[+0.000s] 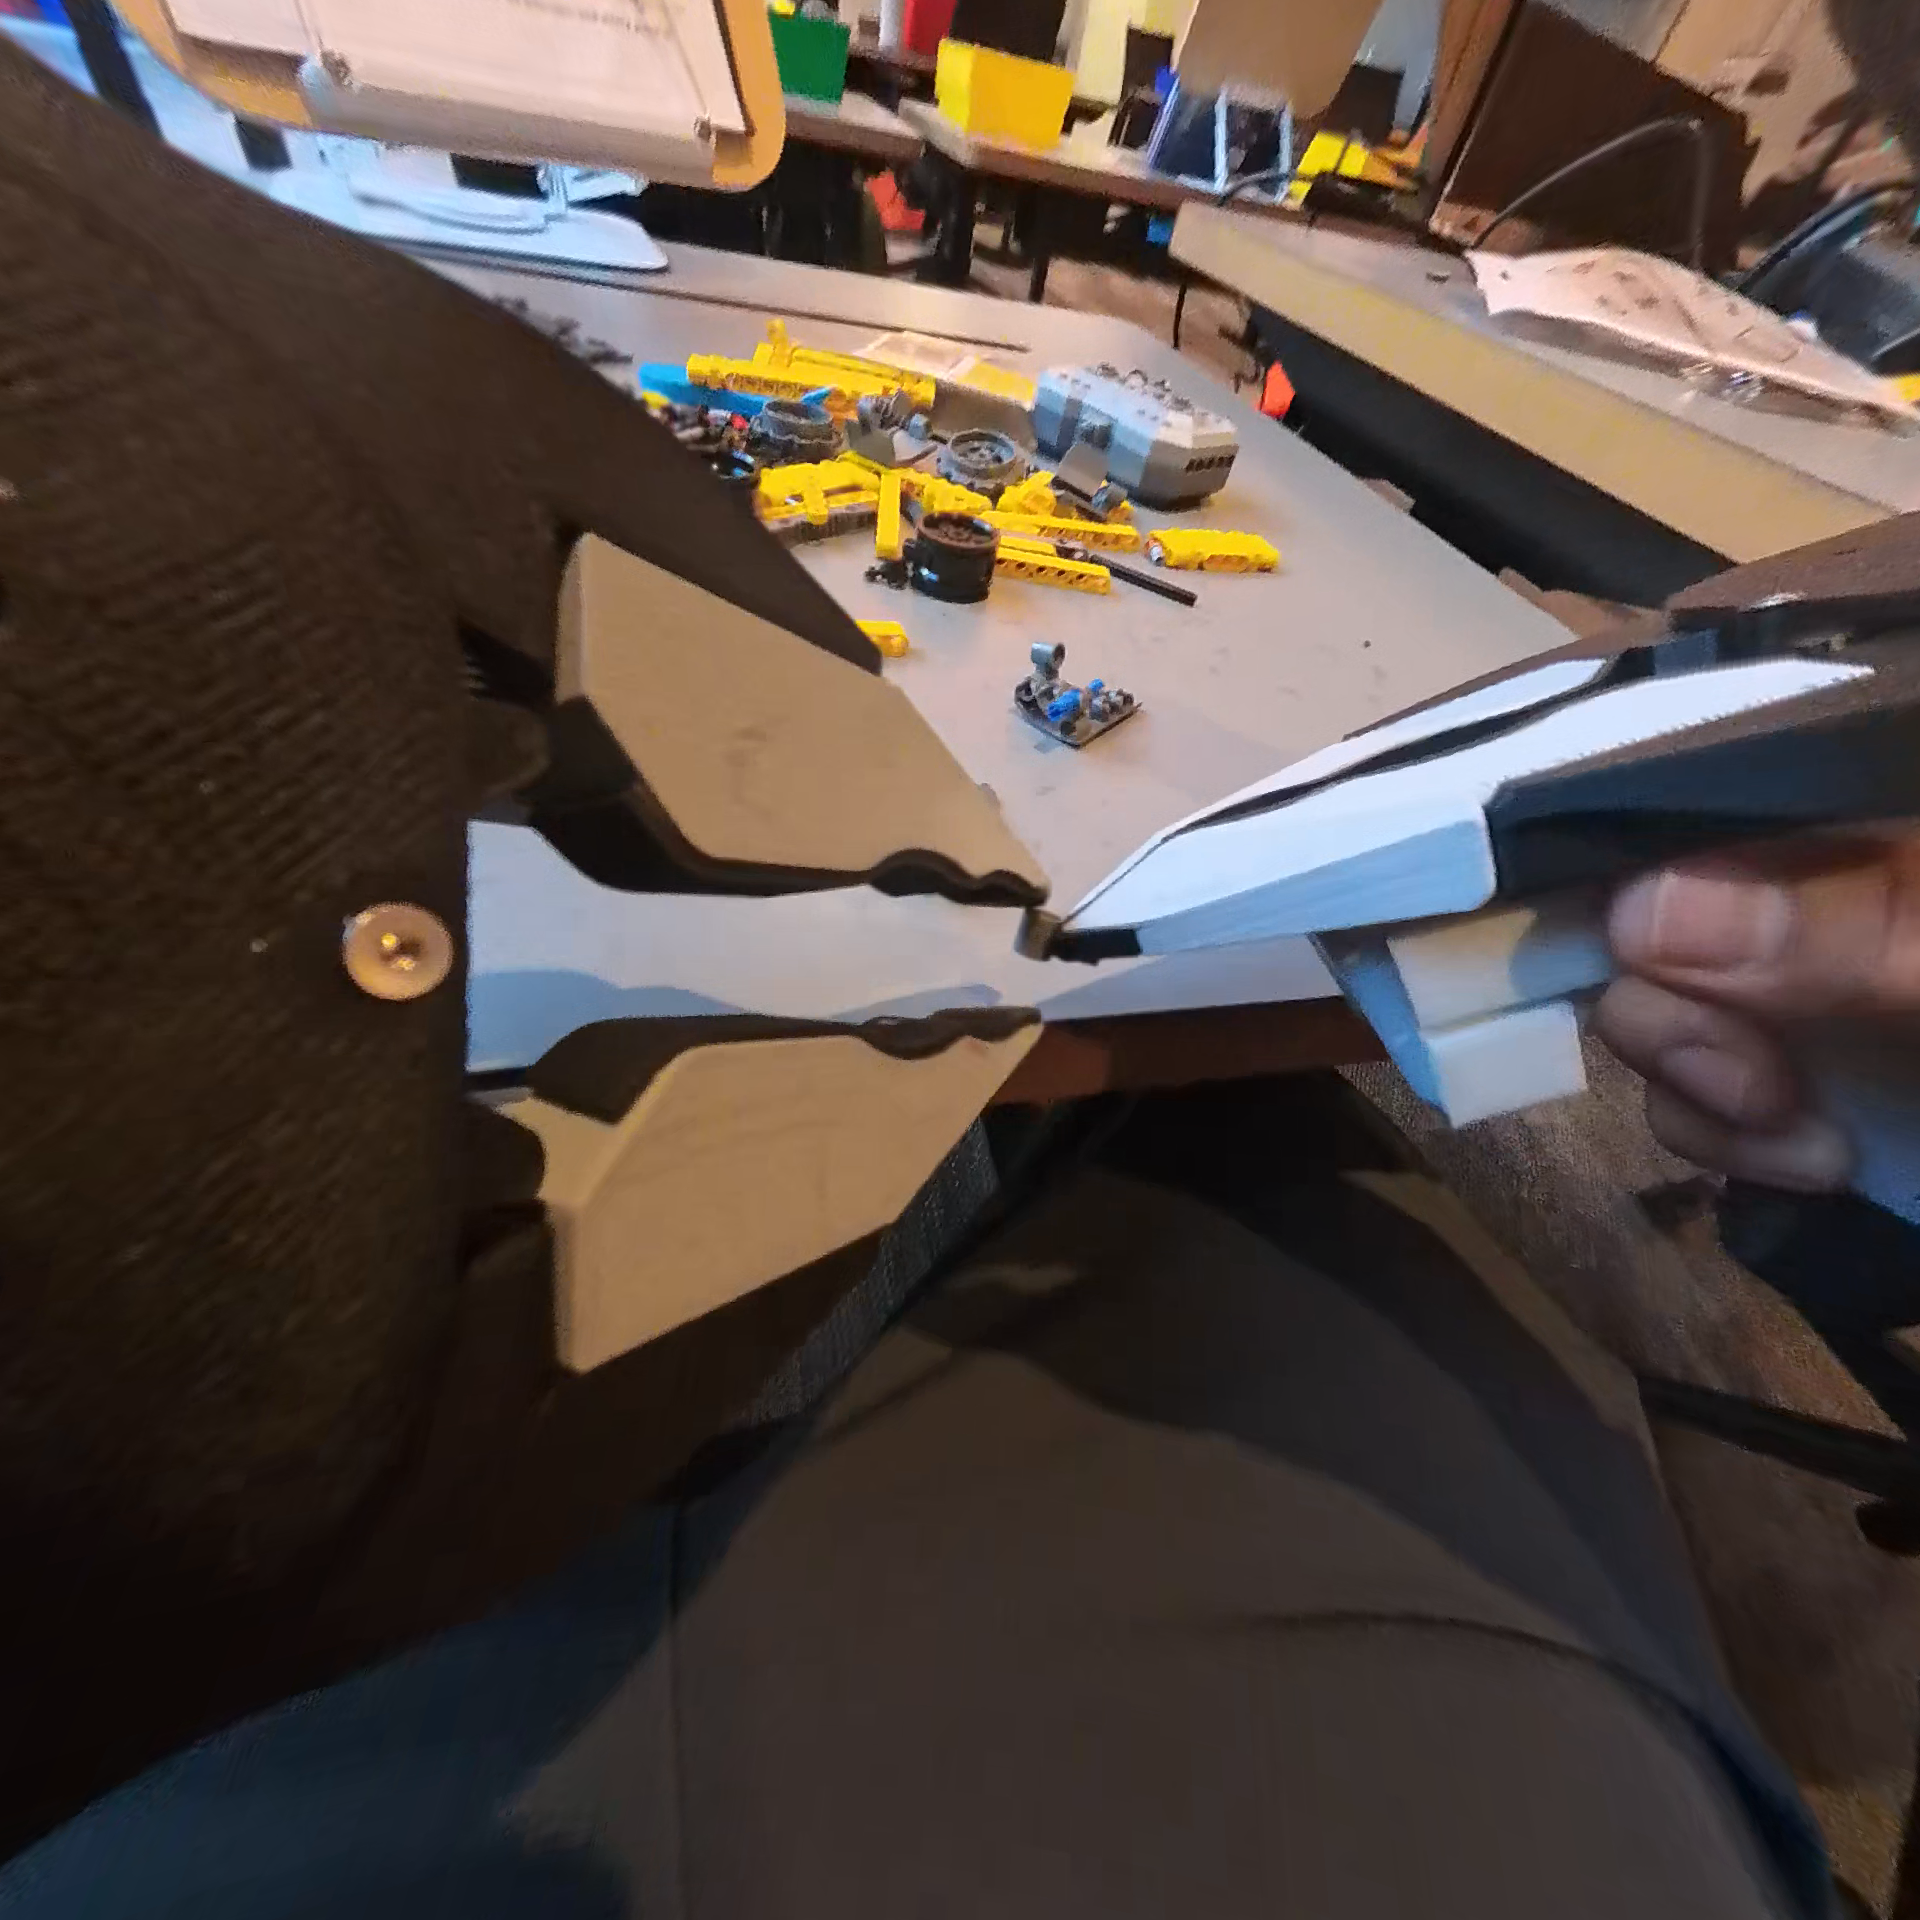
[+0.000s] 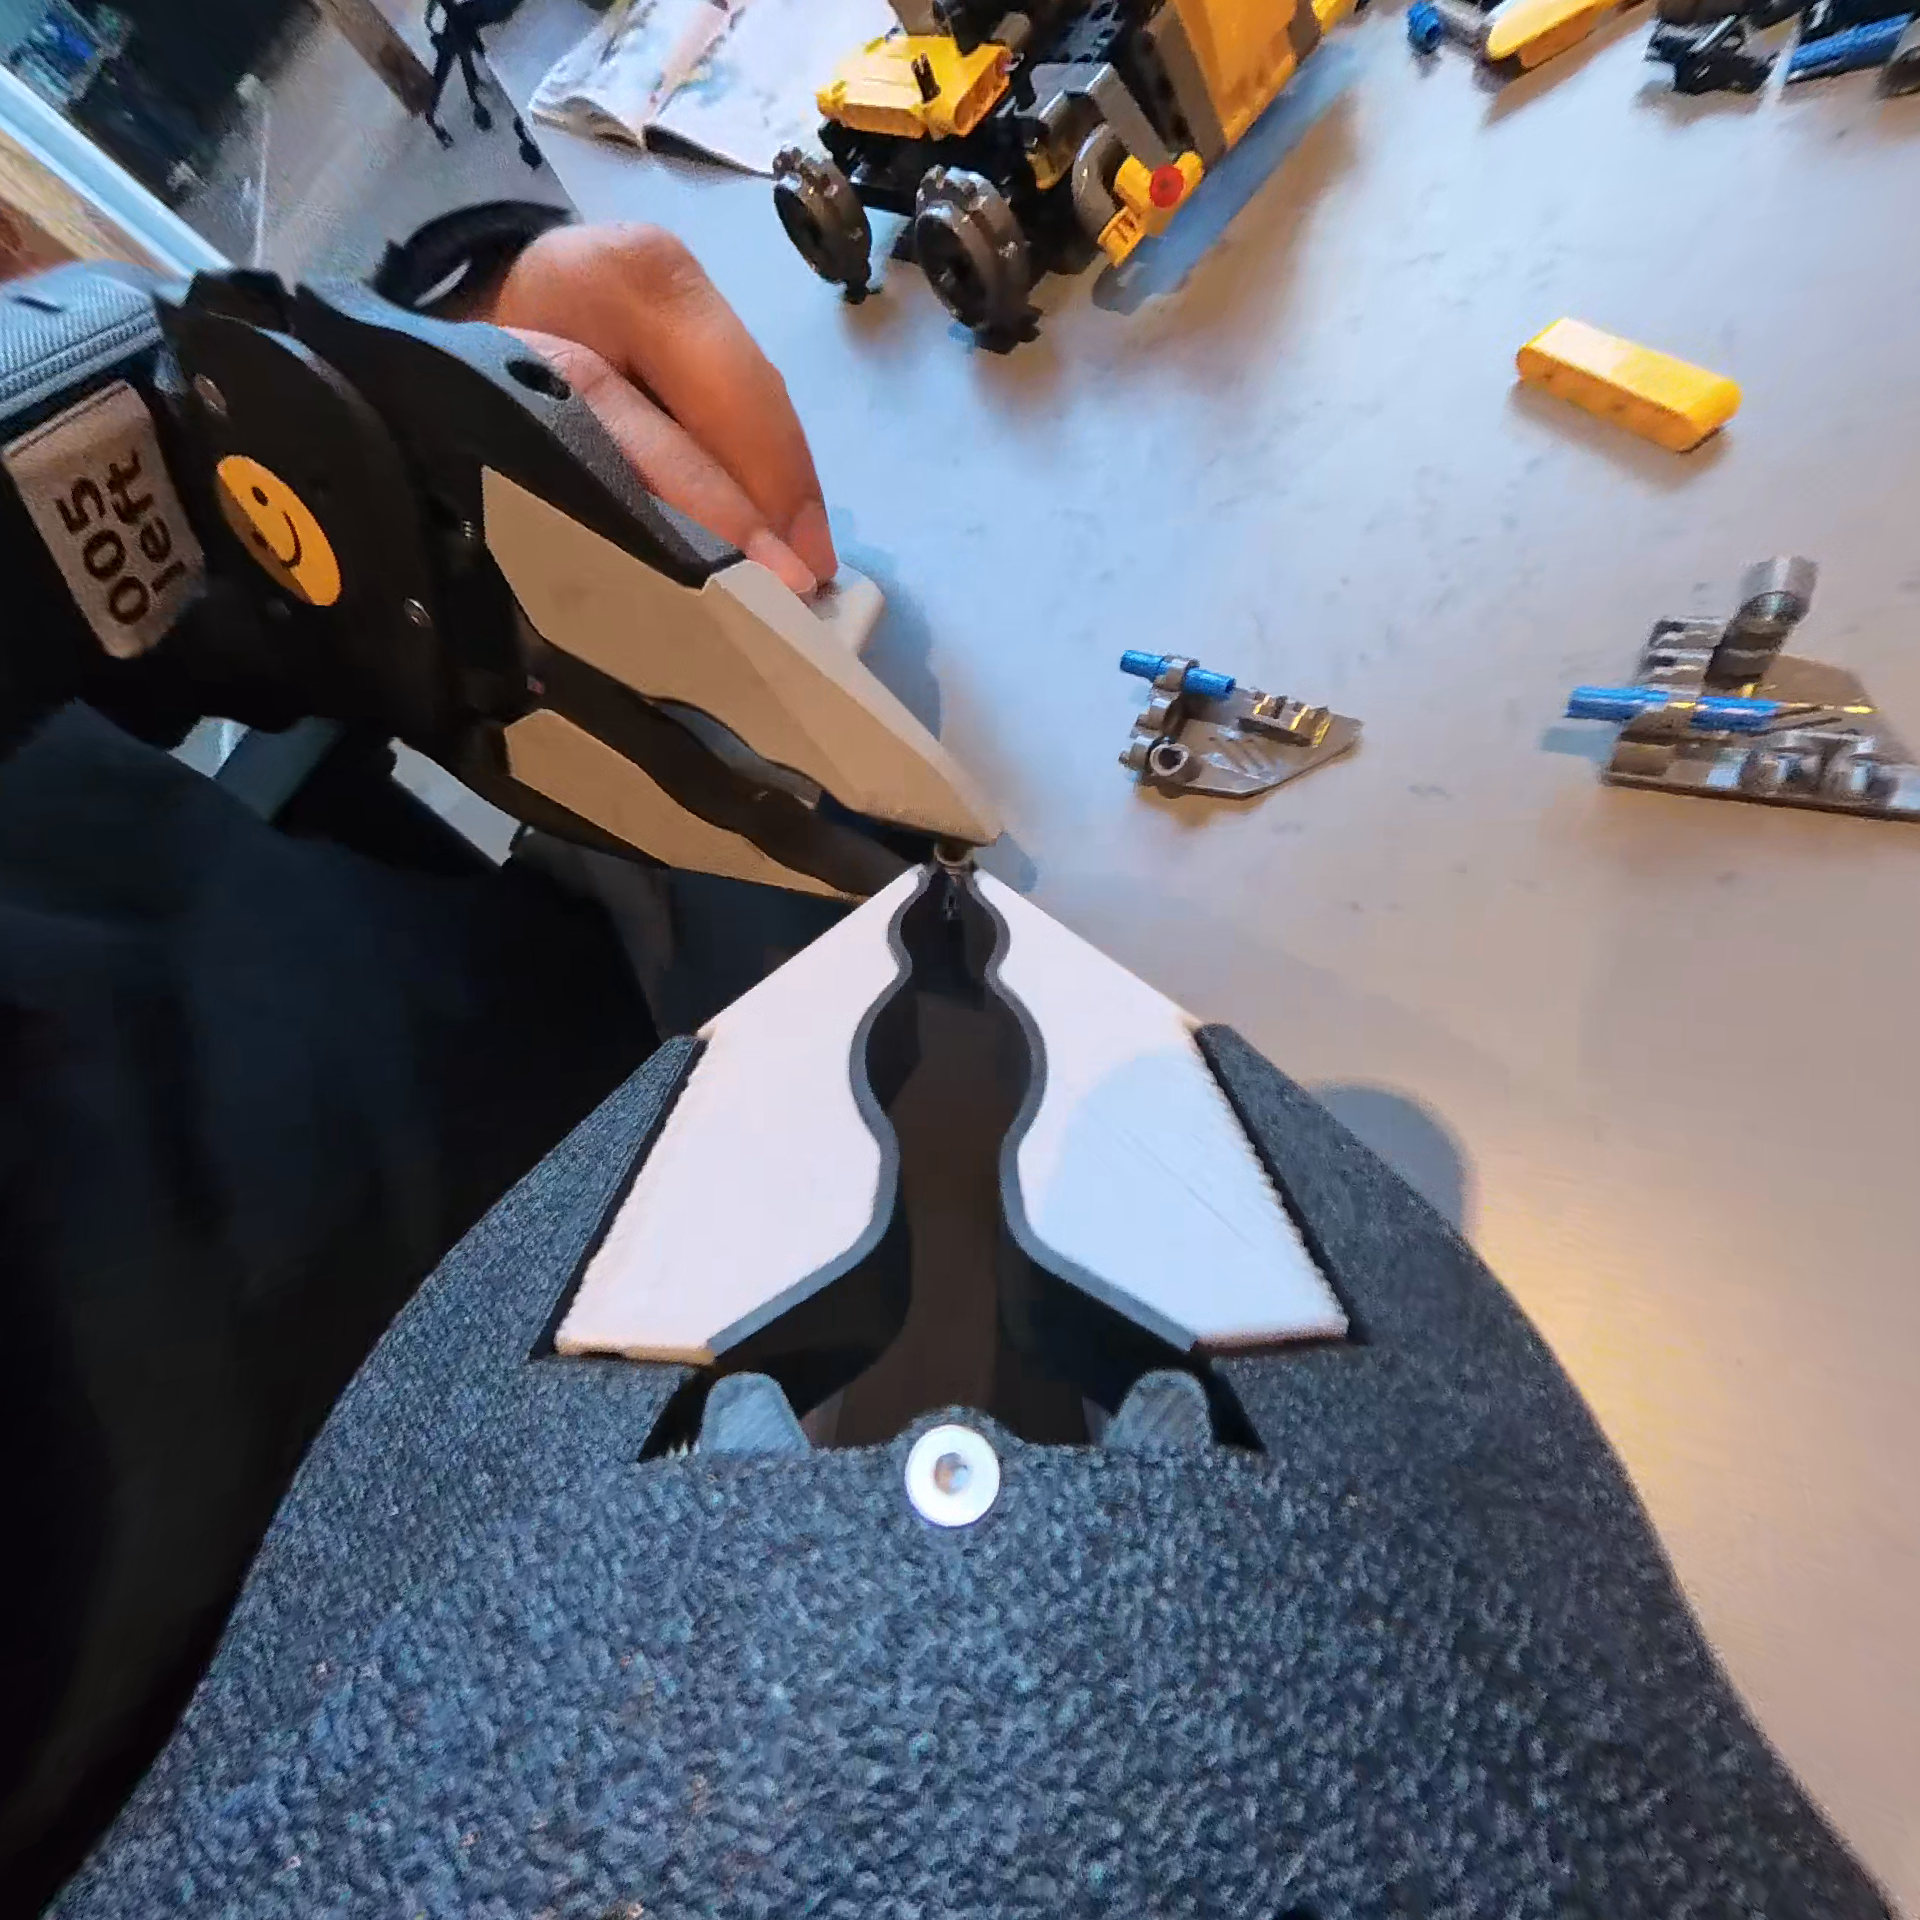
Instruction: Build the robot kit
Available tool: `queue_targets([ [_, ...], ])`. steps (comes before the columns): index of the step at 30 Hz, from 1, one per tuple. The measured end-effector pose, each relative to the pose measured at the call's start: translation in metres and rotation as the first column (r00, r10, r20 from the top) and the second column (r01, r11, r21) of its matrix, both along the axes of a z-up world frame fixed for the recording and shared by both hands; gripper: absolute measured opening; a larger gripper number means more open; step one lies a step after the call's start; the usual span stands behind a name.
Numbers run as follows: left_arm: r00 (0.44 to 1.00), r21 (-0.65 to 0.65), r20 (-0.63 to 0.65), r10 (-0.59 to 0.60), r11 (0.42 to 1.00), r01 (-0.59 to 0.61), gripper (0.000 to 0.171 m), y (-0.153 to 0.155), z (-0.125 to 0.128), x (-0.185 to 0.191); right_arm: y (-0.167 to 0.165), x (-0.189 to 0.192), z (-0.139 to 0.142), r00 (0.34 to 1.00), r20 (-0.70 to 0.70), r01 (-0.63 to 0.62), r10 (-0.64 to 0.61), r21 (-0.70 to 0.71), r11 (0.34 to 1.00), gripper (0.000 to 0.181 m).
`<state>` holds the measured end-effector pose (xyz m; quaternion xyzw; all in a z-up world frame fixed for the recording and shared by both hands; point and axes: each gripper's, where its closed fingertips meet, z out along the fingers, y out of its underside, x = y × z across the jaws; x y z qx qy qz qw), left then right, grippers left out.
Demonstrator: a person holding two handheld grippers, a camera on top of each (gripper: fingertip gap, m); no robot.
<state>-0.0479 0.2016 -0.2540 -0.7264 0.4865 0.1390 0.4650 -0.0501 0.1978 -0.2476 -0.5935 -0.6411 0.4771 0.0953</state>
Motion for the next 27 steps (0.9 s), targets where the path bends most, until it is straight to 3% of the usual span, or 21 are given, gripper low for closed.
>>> queue_targets([
  [3, 1.0, 0.037, -0.014, -0.011, 0.999, 0.012, 0.008, -0.001, 0.002, 0.003, -0.004, 0.001, -0.002, 1.0, 0.004, 0.001, -0.001, -0.012, 1.0, 0.005],
  [8, 1.0, 0.067, 0.002, 0.022, 0.998, -0.022, 0.008, 0.004, 0.006, 0.001, 0.001, -0.001, 0.002, 0.999, -0.025, 0.044, -0.044, -0.033, 0.998, 0.004],
  [12, 0.98, 0.086, 0.16, 0.122, 0.987, -0.137, 0.007, 0.014, 0.019, -0.008, 0.013, -0.009, 0.019, 0.981, -0.134, 0.129, -0.139, -0.078, 0.989, 0.004],
  [15, 0.898, 0.041, 0.397, 0.189, 0.974, -0.223, 0.006, 0.019, 0.035, -0.019, 0.029, -0.011, 0.035, 0.937, -0.254, 0.222, -0.24, -0.098, 0.97, 0.013],
  [18, 0.675, -0.103, 0.699, 0.235, 0.968, -0.23, 0.006, 0.022, 0.055, -0.025, 0.033, -0.008, 0.052, 0.877, -0.404, 0.289, -0.26, 0.011, 0.957, 0.02],
  [21, 0.362, -0.243, 0.892, 0.271, 0.962, -0.122, 0.006, 0.023, 0.073, -0.025, 0.024, -0.01, 0.06, 0.857, -0.487, 0.337, -0.167, 0.286, 0.897, 0.026],
  [24, 0.02, -0.308, 0.951, 0.307, 0.95, 0.058, 0.006, 0.02, 0.088, -0.02, 0.023, -0.015, 0.075, 0.828, -0.555, 0.426, -0.081, 0.528, 0.735, 0.034],
  [27, -0.278, -0.317, 0.885, 0.373, 0.921, 0.226, 0.006, 0.016, 0.097, -0.02, 0.019, -0.018, 0.085, 0.819, -0.574, 0.457, 0.004, 0.657, 0.6, 0.038],
])
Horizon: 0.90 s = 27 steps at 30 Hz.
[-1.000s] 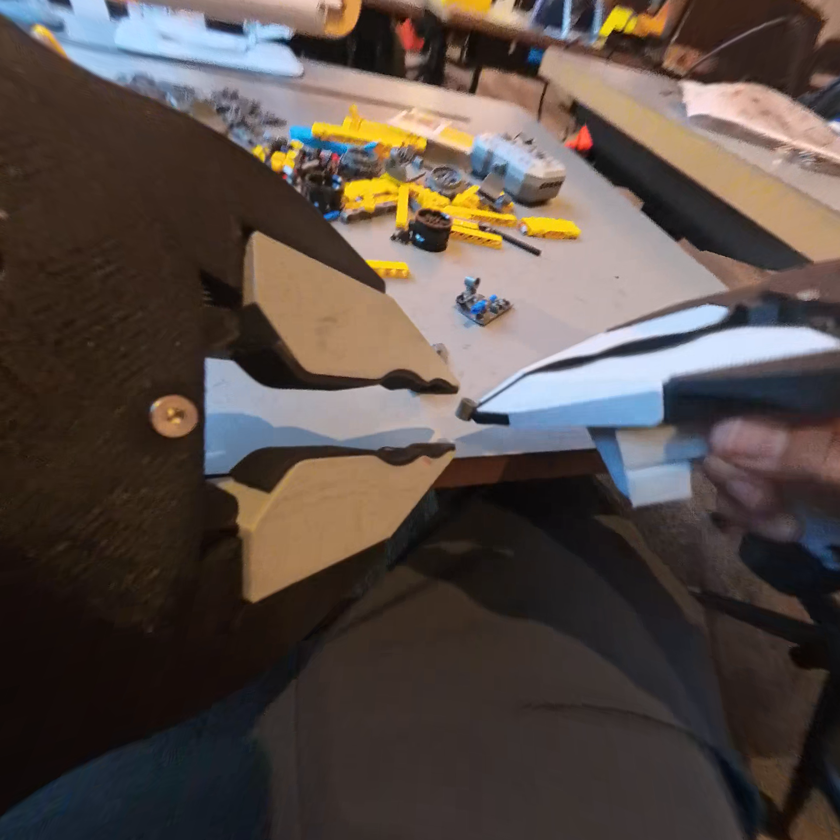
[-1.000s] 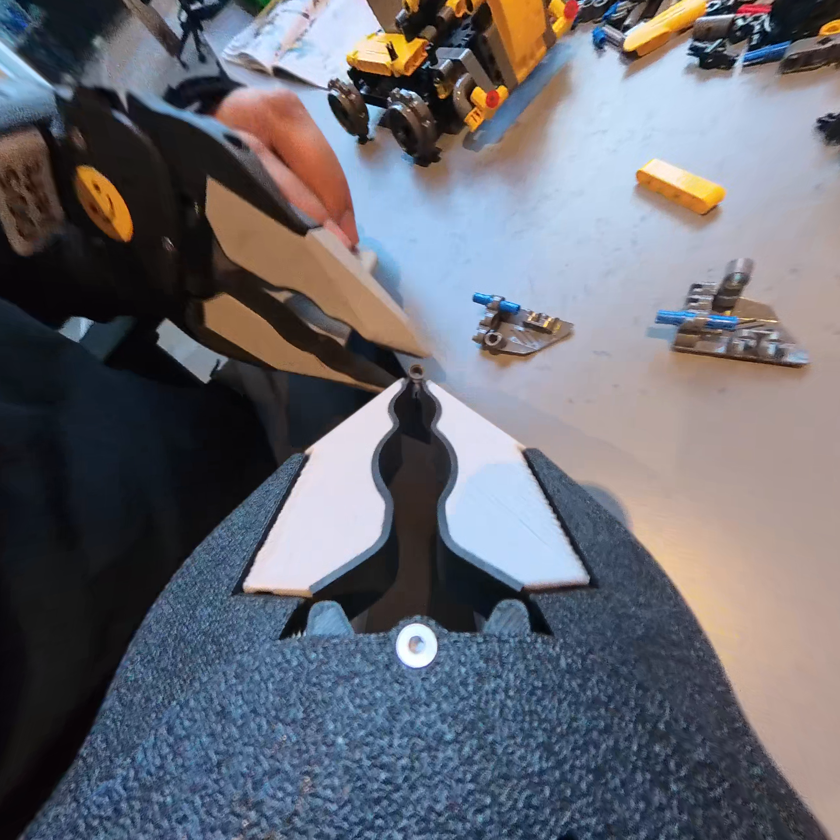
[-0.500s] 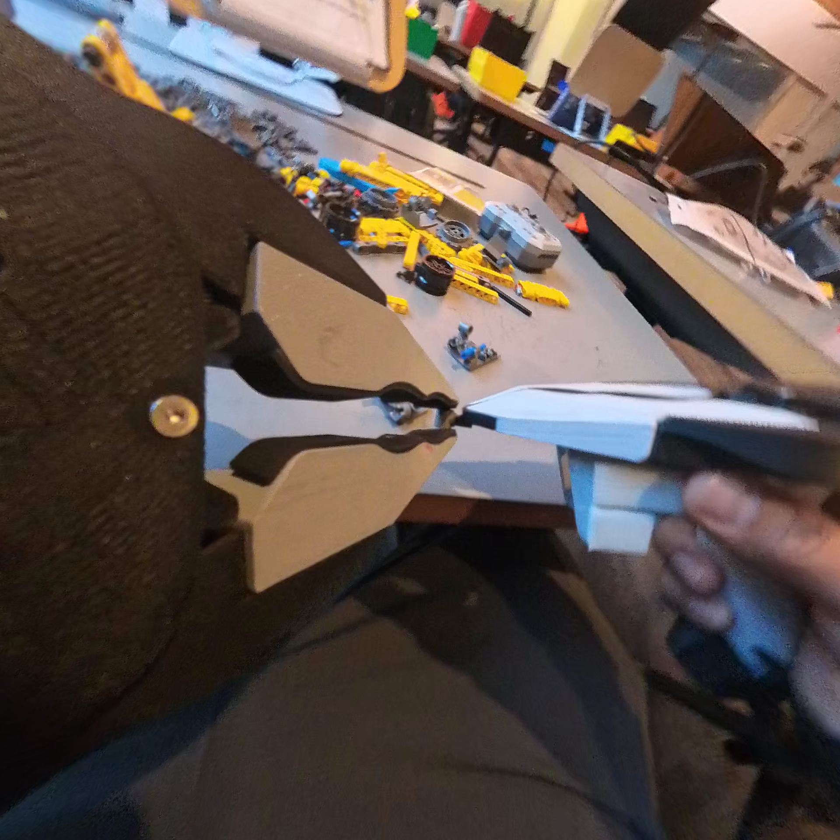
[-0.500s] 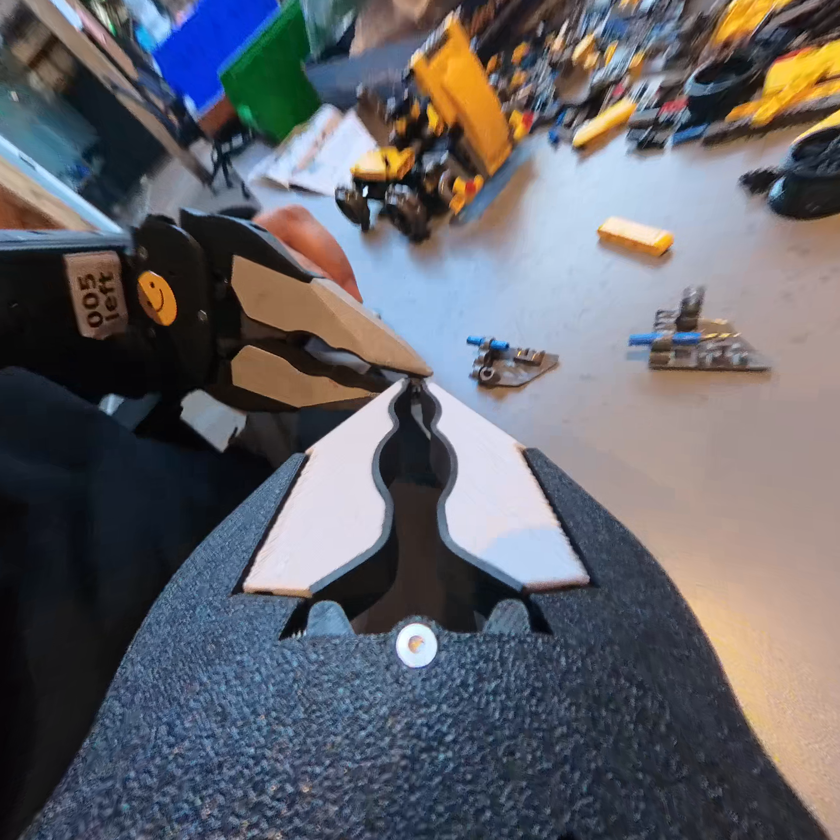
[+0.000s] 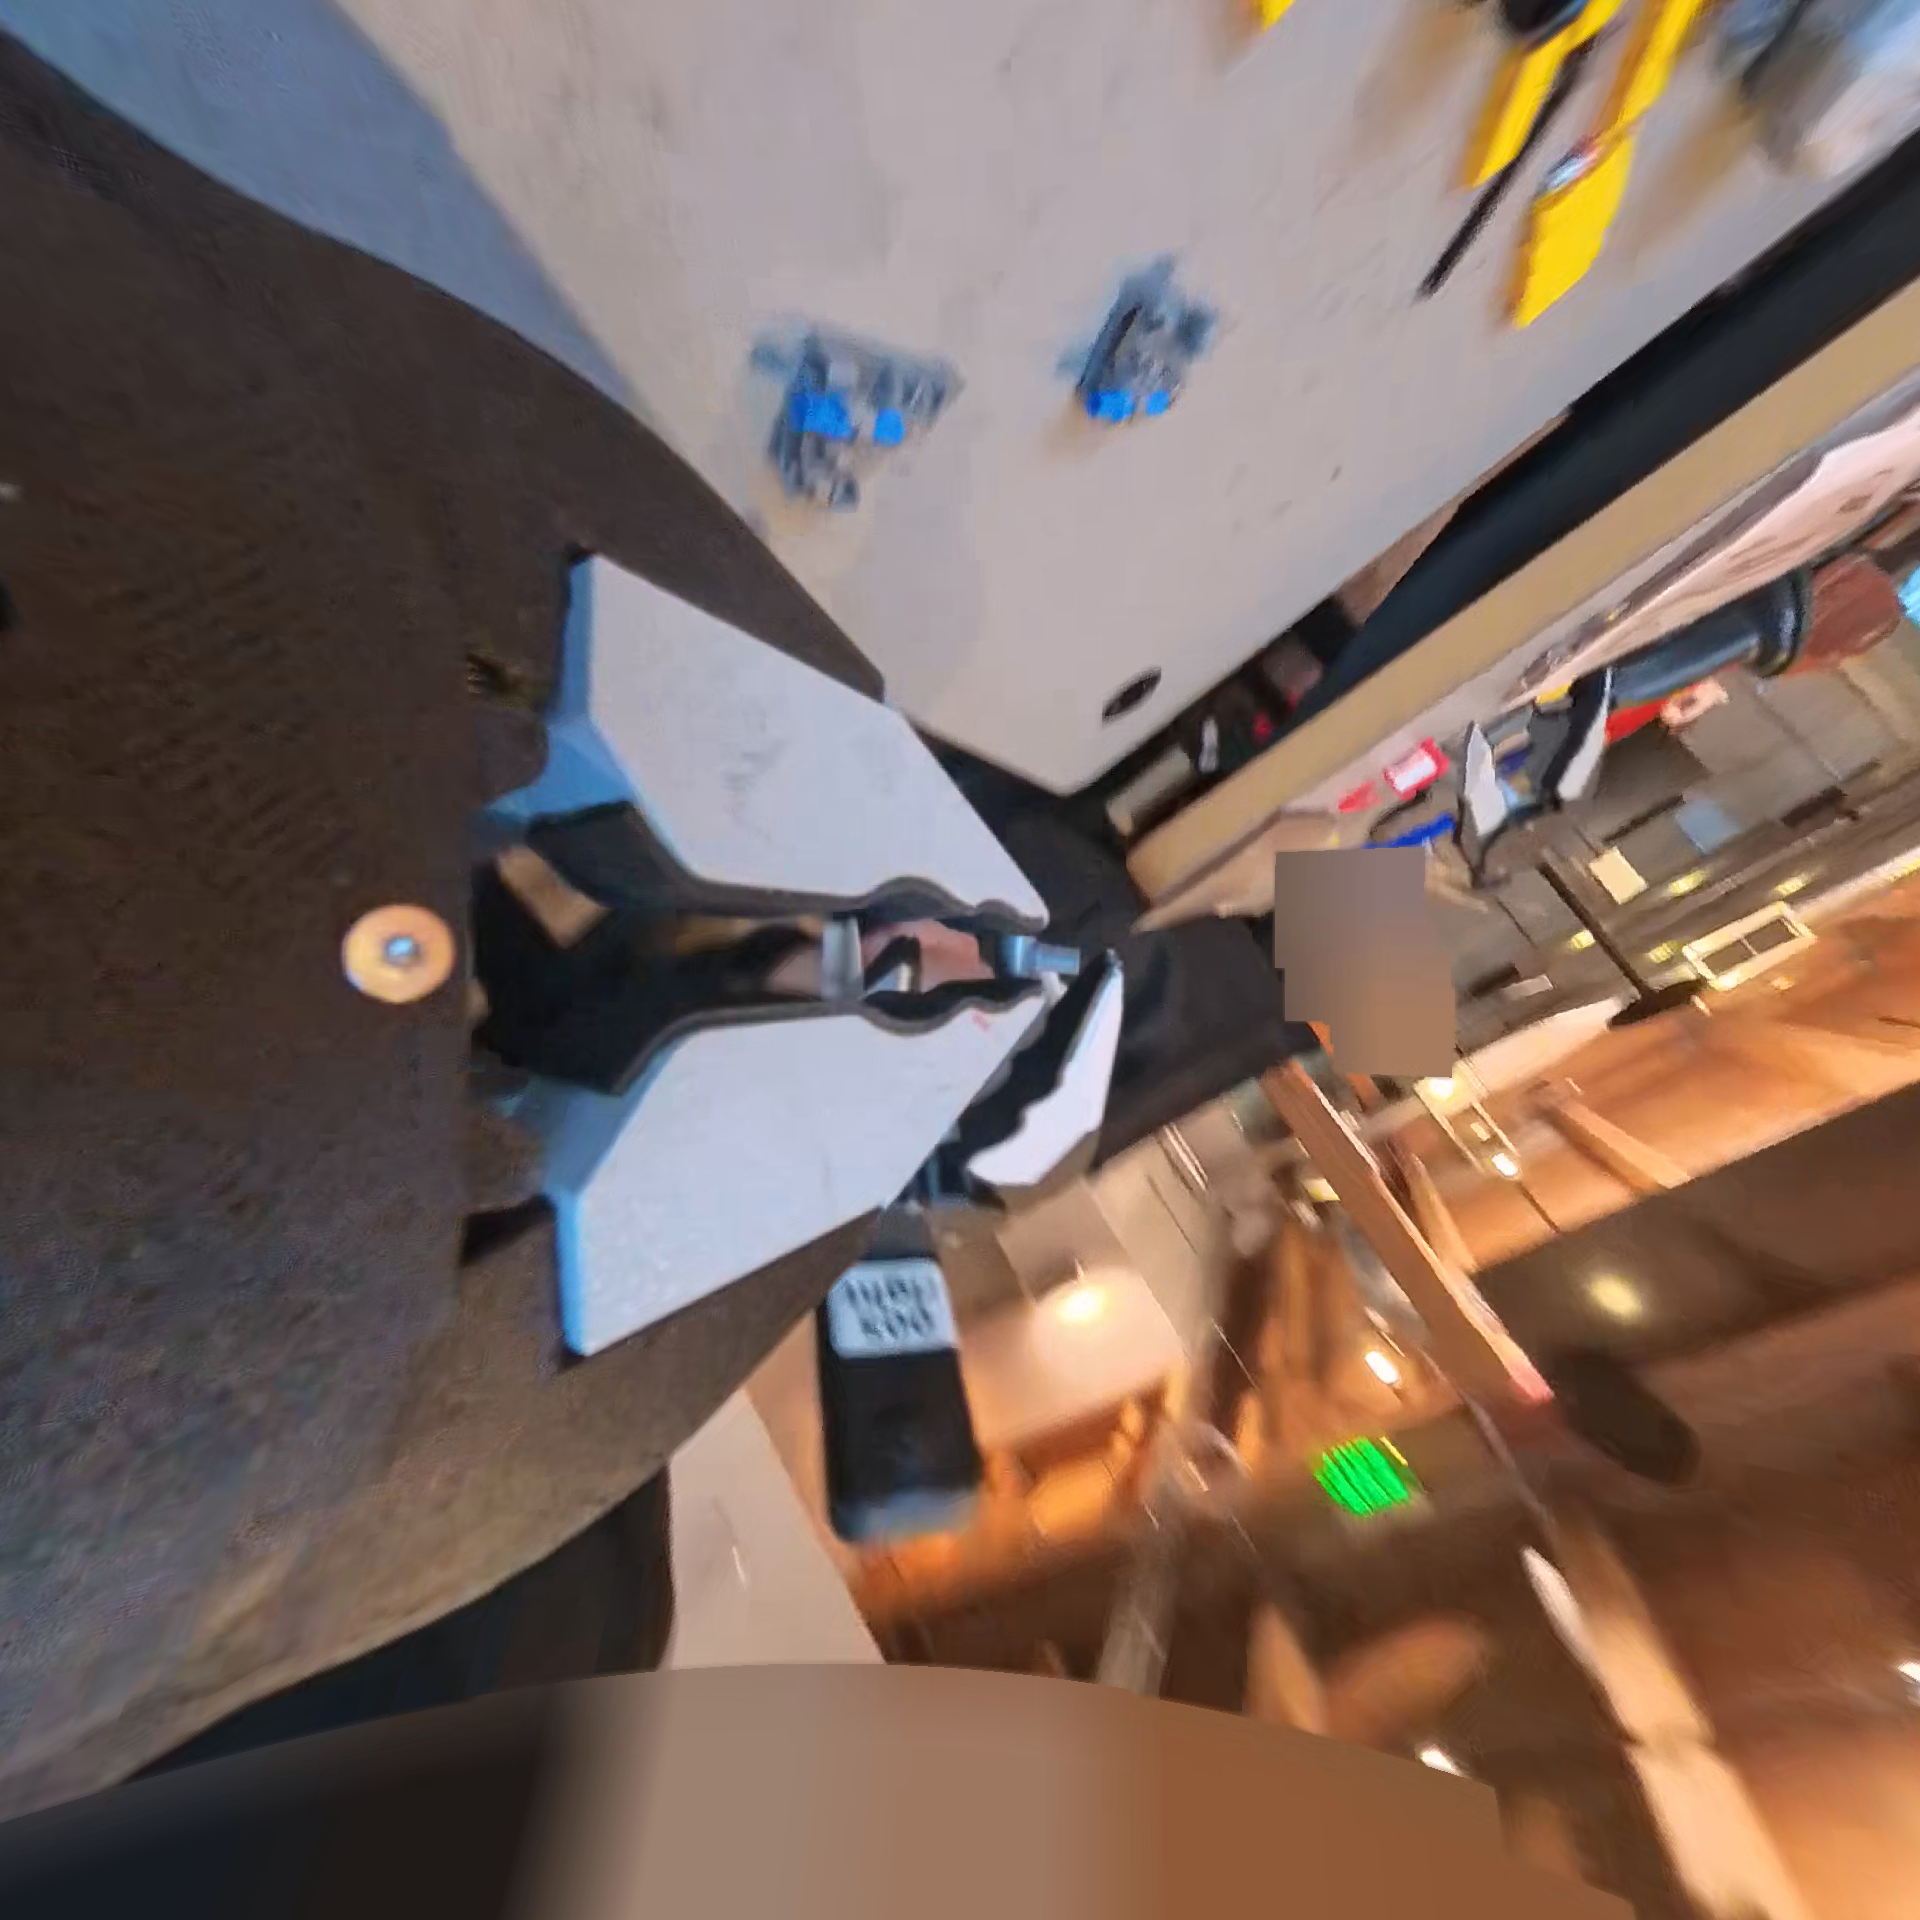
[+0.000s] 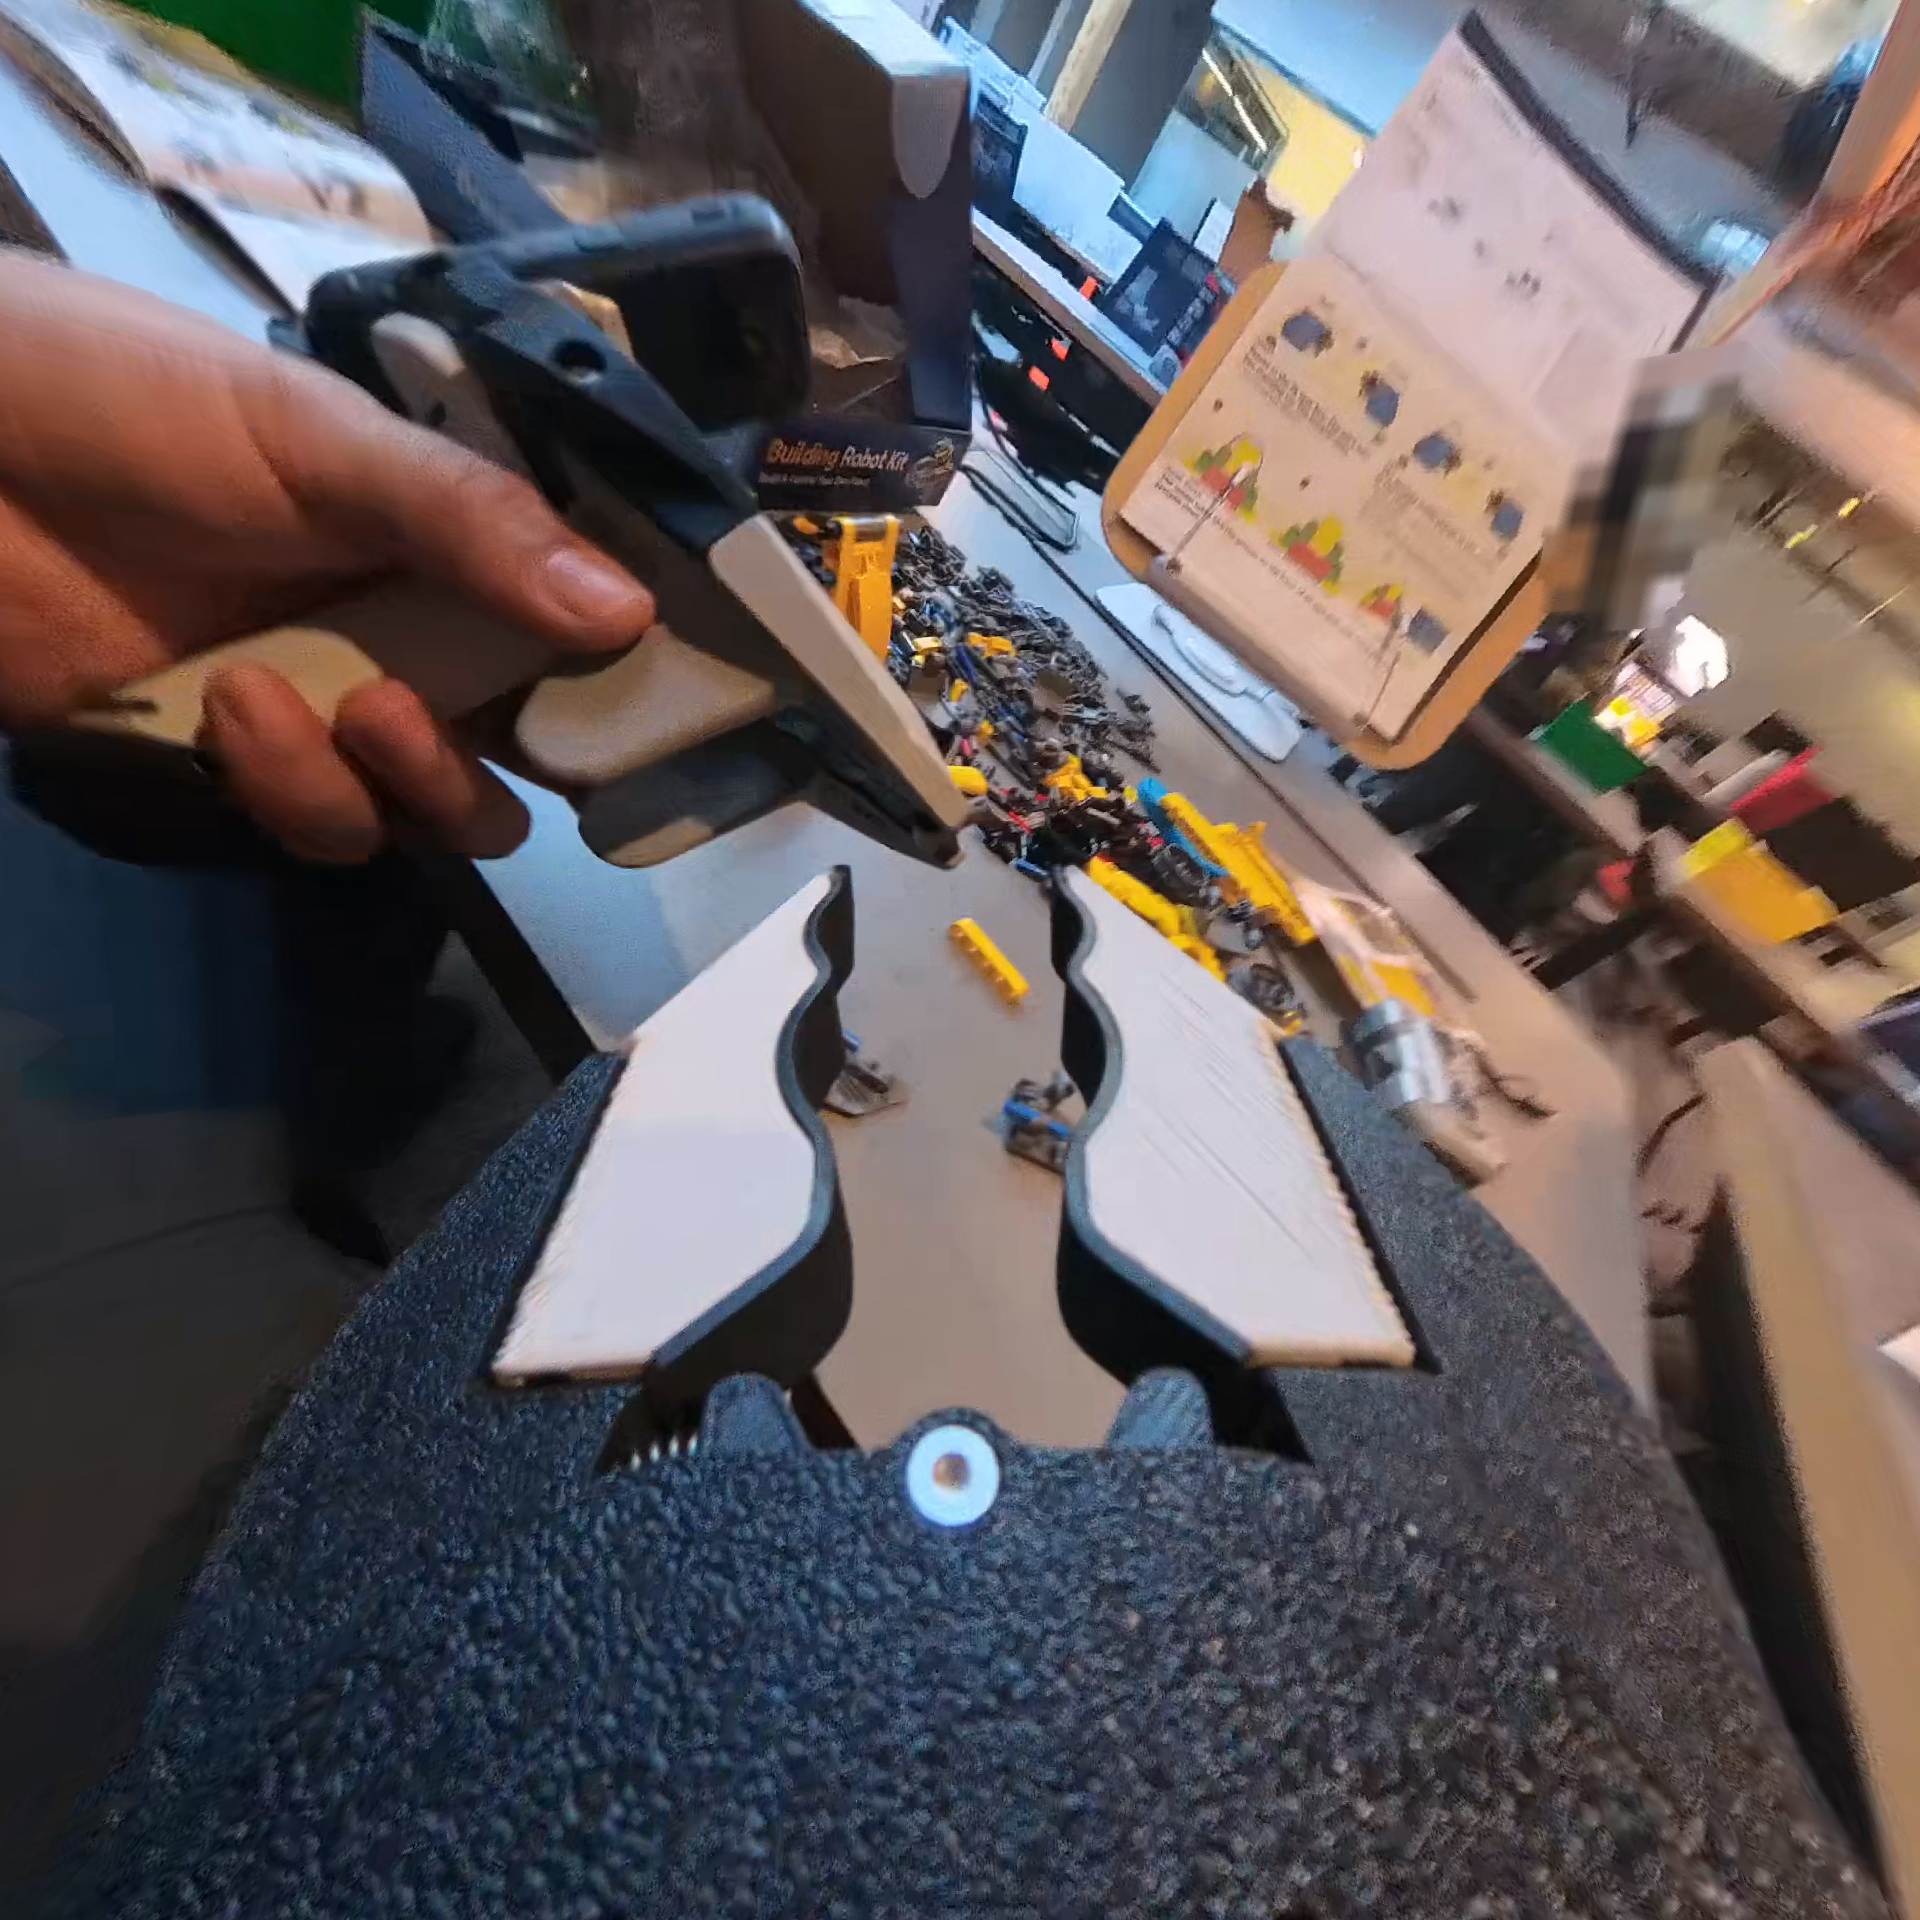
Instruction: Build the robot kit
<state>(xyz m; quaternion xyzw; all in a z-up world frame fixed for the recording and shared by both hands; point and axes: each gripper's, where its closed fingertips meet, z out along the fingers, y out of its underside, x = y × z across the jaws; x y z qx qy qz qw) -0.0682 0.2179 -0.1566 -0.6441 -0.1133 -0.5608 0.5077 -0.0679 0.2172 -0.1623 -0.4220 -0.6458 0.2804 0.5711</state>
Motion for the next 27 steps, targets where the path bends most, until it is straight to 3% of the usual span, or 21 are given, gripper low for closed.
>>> queue_targets([
  [3, 0.973, -0.041, 0.209, -0.096, 0.993, 0.107, 0.006, -0.005, 0.003, 0.008, -0.008, 0.0, 0.002, 1.0, 0.021, -0.025, 0.022, 0.134, 0.991, 0.034],
  [7, 0.945, -0.036, 0.279, -0.168, 0.982, 0.185, 0.006, -0.01, 0.005, 0.022, -0.014, 0.003, 0.012, 0.999, 0.007, -0.053, 0.052, 0.189, 0.981, 0.021],
  [11, 0.935, -0.026, 0.289, -0.206, 0.974, 0.223, 0.006, -0.012, 0.008, 0.026, -0.017, 0.006, 0.012, 0.995, 0.028, -0.103, 0.1, 0.131, 0.986, 0.017],
  [15, 0.94, -0.024, 0.25, -0.233, 0.969, 0.247, 0.006, -0.013, 0.006, 0.029, -0.019, 0.008, 0.008, 0.983, 0.043, -0.178, 0.181, -0.05, 0.983, 0.016],
  [19, 0.972, 0.005, -0.016, -0.236, 0.972, 0.236, 0.01, -0.012, 0.001, 0.031, -0.019, 0.011, 0.003, 0.971, 0.04, -0.226, 0.236, -0.17, 0.959, 0.015],
  [23, 0.914, 0.068, -0.37, -0.167, 0.976, 0.205, 0.022, -0.012, -0.005, 0.021, -0.005, 0.012, -0.007, 0.969, 0.049, -0.214, 0.241, -0.313, 0.925, 0.015],
  [25, 0.824, 0.107, -0.56, -0.091, 0.978, 0.18, 0.025, -0.009, -0.012, 0.013, 0.0, 0.011, -0.015, 0.96, 0.053, -0.224, 0.274, -0.44, 0.87, 0.015],
  [27, 0.615, 0.17, -0.789, 0.023, 0.969, 0.181, 0.027, -0.007, -0.026, 0.007, -0.005, 0.012, -0.021, 0.936, 0.035, -0.264, 0.351, -0.591, 0.762, 0.015],
])
